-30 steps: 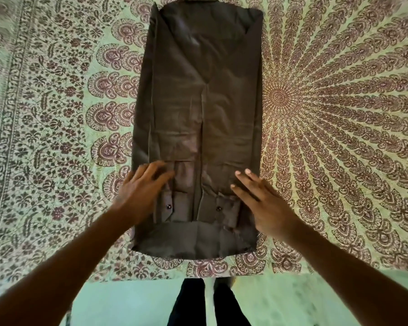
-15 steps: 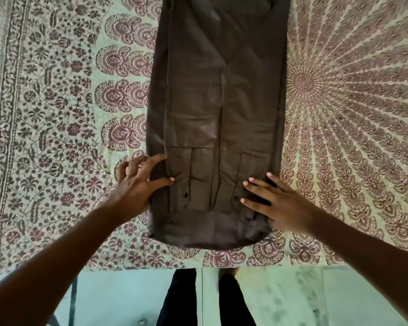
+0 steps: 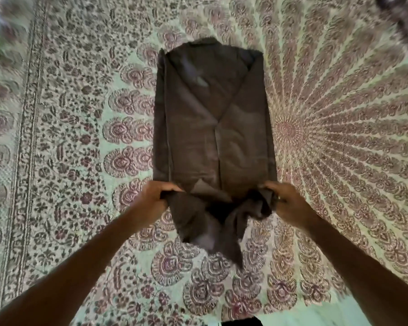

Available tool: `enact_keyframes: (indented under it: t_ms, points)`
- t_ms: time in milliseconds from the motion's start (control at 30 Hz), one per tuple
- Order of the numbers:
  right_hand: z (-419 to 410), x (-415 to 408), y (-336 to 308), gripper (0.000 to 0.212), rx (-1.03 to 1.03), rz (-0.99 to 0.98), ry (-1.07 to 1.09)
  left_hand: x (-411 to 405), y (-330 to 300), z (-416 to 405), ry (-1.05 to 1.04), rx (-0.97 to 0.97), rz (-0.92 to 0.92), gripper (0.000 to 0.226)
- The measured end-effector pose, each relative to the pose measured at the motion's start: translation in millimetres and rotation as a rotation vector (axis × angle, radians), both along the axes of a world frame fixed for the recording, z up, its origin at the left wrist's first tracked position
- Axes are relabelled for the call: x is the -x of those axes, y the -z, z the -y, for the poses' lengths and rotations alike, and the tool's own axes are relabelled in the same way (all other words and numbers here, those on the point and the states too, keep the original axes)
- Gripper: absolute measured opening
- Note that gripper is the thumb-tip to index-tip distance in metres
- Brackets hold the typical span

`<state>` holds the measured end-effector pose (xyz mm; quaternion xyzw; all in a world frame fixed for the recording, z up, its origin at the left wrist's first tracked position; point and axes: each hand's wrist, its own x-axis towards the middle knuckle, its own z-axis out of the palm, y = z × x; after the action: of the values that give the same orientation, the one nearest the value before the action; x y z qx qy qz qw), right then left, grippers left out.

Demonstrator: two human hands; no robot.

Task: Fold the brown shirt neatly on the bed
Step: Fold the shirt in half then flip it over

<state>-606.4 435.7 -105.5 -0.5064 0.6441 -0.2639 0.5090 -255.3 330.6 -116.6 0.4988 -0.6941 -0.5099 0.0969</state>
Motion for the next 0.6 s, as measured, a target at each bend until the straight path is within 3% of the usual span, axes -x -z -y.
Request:
enact_keyframes:
  t_ms: [133, 267, 367, 433, 500, 600]
  points:
    - [94, 8, -6, 0.051, -0.01, 0.057, 0.204, 28, 0, 67, -0.347, -0.252, -0.005, 0.048]
    - [175, 18, 23, 0.022, -0.197, 0.037, 0.374, 50, 12, 116, -0.598, -0.333, 0.042, 0.004]
    - [195, 21, 41, 0.008, -0.229, -0.027, 0.421, 47, 36, 128, -0.707, -0.415, 0.09, 0.033]
    - [196, 24, 50, 0.005, -0.23, 0.046, 0.447, 38, 55, 128, -0.8, -0.473, 0.094, 0.052]
    - [191, 25, 51, 0.01, -0.212, 0.098, 0.454, 37, 58, 126, -0.846, -0.475, 0.077, 0.047]
    - [190, 32, 59, 0.015, -0.155, -0.015, 0.432, 58, 32, 132, -0.819, -0.376, 0.086, 0.034]
